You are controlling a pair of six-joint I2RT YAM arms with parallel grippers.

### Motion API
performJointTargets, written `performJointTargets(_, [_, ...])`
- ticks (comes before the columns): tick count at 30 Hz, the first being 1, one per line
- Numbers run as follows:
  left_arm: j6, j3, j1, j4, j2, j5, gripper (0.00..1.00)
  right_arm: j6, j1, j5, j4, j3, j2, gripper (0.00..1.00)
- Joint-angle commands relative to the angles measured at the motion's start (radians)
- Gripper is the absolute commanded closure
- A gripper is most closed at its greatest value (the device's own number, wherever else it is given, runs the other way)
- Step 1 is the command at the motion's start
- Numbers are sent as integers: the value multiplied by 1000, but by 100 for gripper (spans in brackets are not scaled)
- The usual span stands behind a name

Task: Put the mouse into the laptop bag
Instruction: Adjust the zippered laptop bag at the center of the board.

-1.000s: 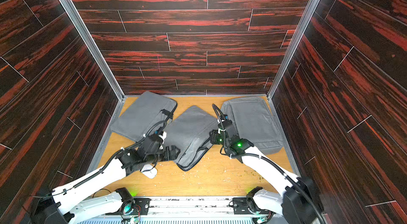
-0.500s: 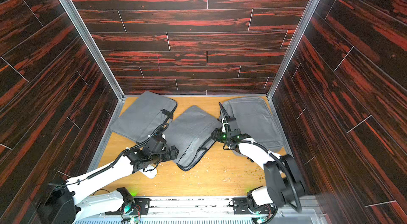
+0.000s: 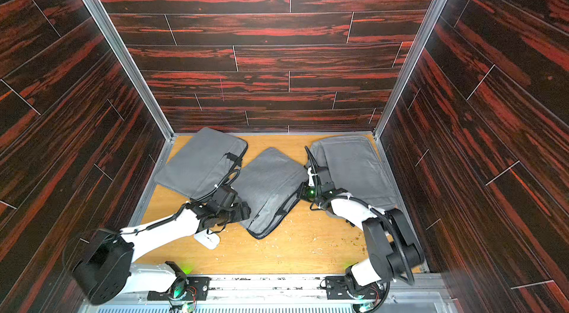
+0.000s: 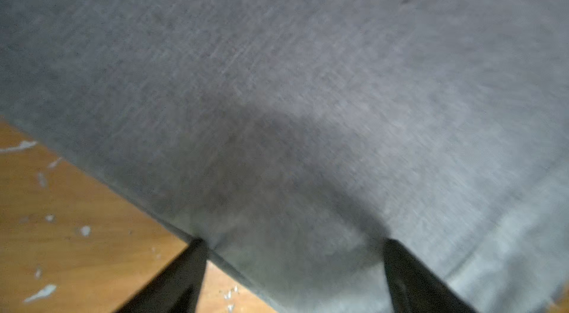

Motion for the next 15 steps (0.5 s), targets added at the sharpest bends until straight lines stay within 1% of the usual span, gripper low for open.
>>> performJointTargets(1, [19,33,9,44,36,32,19,23,10,-23,-21,-25,-80,100])
performJointTargets(3, [25,39,13,49,51,35,29,23,22,-31,-38,-24,-87,100])
performJointTargets(5, [29,44,20,47,58,29,53,20,42,-26,-54,-16,-79,100])
performJointTargets(7, [26,46,29,38,51,24,73,17,66,-14,-63,-10,-61,100])
performJointTargets(8, [25,43,31,33,44,20,80,19,75,-8,-63,-9,-51,100])
performJointTargets(10, [24,36,33,21,22,10,89,22,85,-7,-57,-6,-33,100])
performJointTargets(12, [26,32,35,-5,-6,-4,90,28,91,-8,-50,-6,-20,100])
performJointTargets(13, [24,30,35,-23,-19,-9,87,29,92,-8,-47,-4,-15,100])
performJointTargets(14, [22,27,35,-40,-35,-9,76,31,92,-8,-47,-3,-10,100])
performJointTargets(15, [19,21,35,-55,-50,-9,60,31,92,-8,-47,-1,-6,100])
